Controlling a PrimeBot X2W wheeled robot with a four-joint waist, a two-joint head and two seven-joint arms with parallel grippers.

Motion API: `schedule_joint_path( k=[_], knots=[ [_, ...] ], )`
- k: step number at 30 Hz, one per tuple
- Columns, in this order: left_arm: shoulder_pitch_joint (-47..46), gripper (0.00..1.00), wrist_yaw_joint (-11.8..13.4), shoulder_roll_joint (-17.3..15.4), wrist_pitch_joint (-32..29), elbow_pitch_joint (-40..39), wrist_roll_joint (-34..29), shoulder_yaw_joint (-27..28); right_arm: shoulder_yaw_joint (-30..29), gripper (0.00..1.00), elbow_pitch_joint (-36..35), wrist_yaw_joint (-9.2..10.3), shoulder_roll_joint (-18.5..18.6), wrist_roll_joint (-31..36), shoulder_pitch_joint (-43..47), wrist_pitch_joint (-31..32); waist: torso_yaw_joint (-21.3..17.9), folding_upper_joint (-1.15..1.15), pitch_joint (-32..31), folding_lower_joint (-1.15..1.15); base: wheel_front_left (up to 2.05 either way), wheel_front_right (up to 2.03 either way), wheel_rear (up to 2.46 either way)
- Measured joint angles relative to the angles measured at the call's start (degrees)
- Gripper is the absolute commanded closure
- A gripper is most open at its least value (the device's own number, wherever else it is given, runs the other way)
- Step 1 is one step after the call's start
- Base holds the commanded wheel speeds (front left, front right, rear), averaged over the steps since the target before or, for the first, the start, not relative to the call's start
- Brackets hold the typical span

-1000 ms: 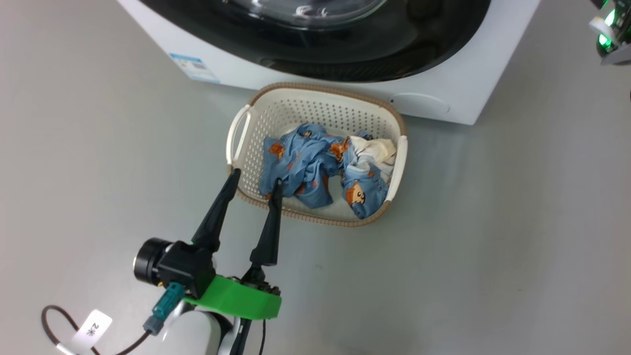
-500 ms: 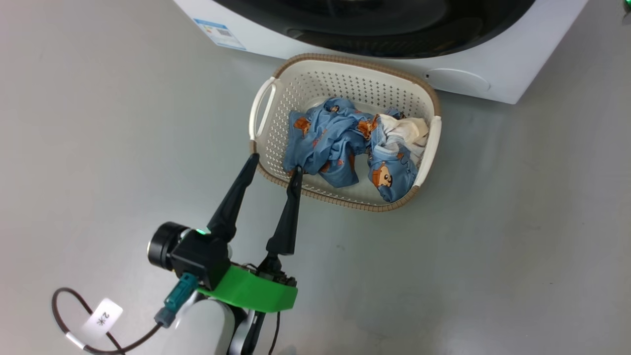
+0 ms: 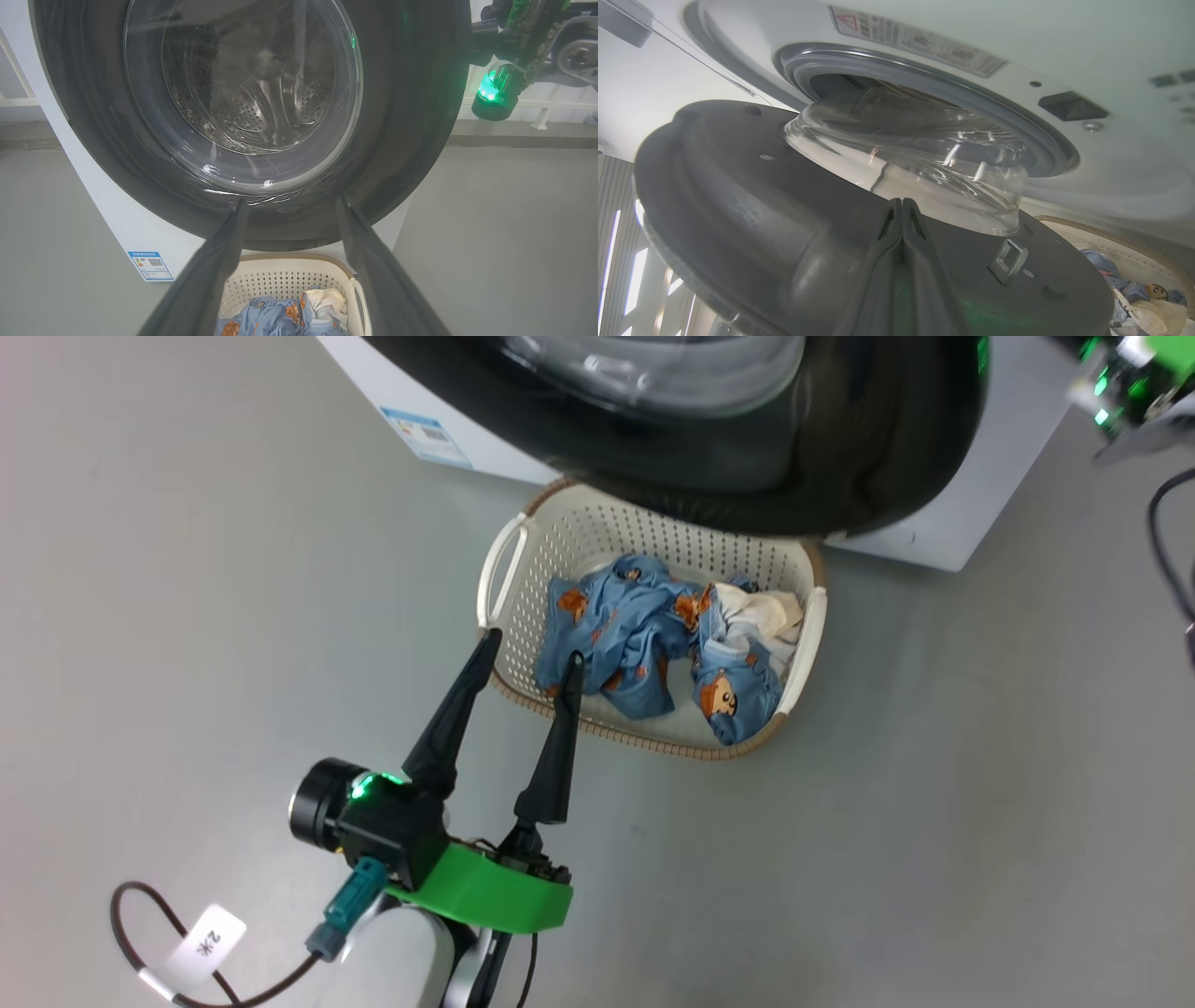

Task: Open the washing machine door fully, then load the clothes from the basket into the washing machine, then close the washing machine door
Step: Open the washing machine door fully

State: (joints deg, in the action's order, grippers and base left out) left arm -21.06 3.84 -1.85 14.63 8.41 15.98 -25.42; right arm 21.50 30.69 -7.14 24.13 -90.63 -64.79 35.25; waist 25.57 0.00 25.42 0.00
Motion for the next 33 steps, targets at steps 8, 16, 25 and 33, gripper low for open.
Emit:
schedule_joint_path(
  k=[8,16,25,33],
  knots=[
    [2.2,0.0,-0.4,0.0,0.0,0.6,-1.9,1.5,2.1,1.0,-2.3,0.0,-2.8,-0.4,5.7,2.0,-0.6,0.0,-4.0,0.0,0.0,0.0,0.0],
    [5.5,0.0,-1.8,-0.1,0.0,1.3,-3.8,3.2,4.1,1.0,-5.0,0.0,-5.7,-1.2,12.4,3.6,-1.0,0.0,-8.1,0.0,0.0,0.0,0.0],
    [7.9,0.0,-2.4,-0.2,0.0,2.1,-4.6,5.1,5.1,1.0,-7.5,0.0,-8.0,-1.6,17.5,4.7,0.0,0.0,-10.9,0.0,0.0,0.0,0.0],
    [9.9,0.0,-2.9,-0.2,0.0,2.4,-5.1,6.4,6.4,1.0,-9.0,0.0,-11.0,-1.6,21.1,6.4,2.3,0.0,-13.0,0.0,0.0,0.0,0.0]
  ],
)
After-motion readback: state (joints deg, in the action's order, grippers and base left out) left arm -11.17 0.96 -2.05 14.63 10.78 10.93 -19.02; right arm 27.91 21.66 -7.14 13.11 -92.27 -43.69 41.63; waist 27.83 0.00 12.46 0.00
